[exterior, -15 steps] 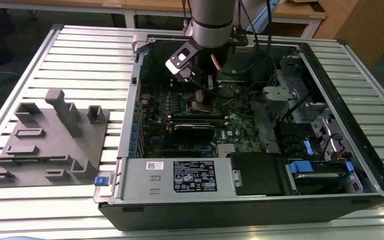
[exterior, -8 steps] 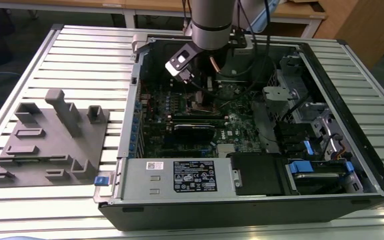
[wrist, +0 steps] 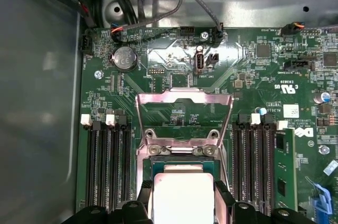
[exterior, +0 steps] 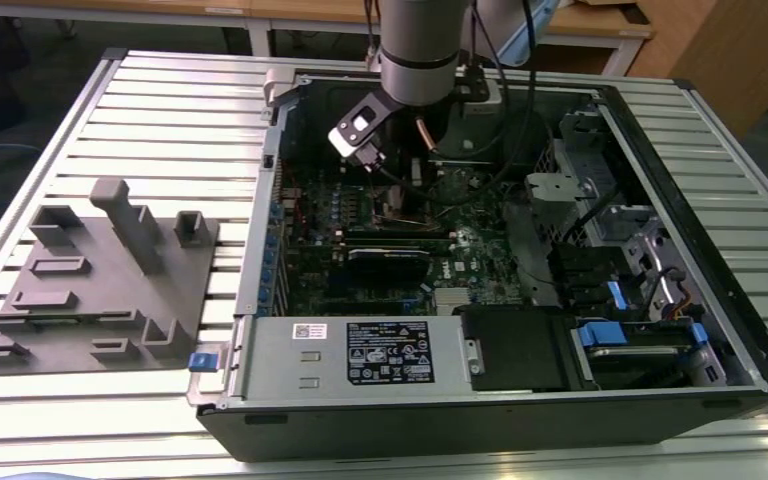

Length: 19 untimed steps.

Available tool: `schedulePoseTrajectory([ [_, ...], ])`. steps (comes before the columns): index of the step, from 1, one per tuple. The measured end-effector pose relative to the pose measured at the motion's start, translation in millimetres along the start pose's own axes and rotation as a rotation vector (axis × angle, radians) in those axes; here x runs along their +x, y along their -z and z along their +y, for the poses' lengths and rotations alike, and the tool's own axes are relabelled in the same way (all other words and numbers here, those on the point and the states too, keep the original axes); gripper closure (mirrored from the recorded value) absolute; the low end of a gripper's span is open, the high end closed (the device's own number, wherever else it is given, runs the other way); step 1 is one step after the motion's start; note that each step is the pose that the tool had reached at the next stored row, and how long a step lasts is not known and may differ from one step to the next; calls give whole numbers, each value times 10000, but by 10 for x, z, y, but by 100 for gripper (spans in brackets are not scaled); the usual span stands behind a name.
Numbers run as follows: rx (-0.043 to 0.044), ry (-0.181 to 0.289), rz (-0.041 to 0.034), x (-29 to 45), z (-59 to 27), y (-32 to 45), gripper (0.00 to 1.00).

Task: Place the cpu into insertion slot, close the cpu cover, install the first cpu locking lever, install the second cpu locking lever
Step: 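Place the cpu into insertion slot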

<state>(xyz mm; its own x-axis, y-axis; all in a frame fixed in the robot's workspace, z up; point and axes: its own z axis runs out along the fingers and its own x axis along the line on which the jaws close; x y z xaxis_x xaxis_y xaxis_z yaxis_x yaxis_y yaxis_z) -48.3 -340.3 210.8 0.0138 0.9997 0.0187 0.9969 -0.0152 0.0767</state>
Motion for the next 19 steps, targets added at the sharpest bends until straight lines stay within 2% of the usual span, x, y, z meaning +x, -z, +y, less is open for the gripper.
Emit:
schedulePoseTrajectory([
  [6, 0, -2, -14, 0, -11, -15, 46],
  [12, 0, -1, -14, 2, -19, -73, 46],
  [19, 0, -2, -14, 3, -22, -84, 46],
])
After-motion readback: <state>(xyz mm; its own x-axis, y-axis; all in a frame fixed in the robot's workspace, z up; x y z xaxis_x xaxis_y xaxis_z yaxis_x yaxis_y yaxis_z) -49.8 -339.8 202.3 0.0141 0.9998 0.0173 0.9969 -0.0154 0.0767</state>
